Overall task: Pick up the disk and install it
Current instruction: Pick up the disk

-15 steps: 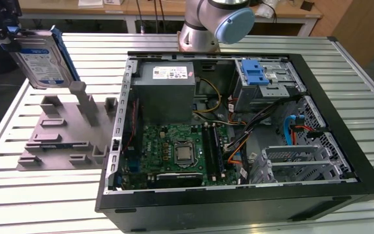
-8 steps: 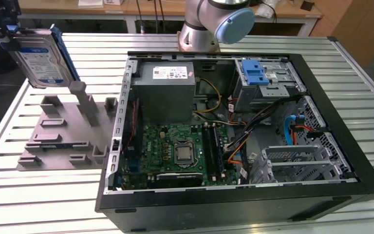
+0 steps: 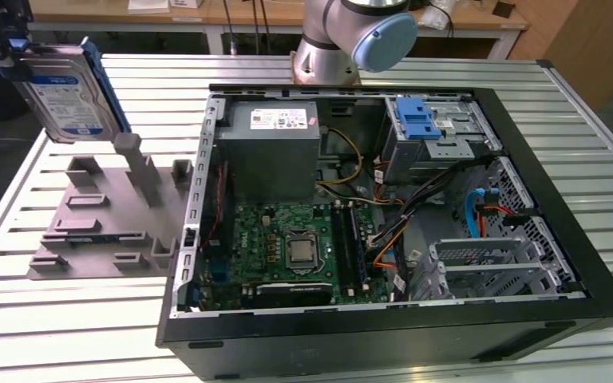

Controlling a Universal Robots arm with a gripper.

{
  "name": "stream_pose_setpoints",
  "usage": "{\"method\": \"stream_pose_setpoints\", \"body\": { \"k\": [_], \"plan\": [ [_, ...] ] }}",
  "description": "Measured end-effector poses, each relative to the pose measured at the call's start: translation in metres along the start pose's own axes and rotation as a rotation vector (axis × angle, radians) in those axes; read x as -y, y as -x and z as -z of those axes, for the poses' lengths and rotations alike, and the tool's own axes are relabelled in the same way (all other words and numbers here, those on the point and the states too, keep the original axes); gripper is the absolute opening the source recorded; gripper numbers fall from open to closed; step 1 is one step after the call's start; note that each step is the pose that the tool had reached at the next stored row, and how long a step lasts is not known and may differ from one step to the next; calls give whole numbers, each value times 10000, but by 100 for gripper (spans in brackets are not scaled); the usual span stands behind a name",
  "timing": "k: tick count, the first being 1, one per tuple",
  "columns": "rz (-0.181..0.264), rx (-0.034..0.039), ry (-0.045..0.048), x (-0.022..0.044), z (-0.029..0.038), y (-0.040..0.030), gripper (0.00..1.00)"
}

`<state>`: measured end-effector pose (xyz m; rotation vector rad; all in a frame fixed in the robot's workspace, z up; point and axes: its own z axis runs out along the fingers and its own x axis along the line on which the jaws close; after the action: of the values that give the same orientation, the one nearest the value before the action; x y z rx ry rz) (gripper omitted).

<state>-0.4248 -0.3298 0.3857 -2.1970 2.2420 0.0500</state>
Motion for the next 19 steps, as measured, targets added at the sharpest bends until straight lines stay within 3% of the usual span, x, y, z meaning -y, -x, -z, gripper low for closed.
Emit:
{"method": "stream_pose_setpoints", "body": {
  "k": [19],
  "plan": [
    [0,0,1,-2,65,1,36]
  ]
}}
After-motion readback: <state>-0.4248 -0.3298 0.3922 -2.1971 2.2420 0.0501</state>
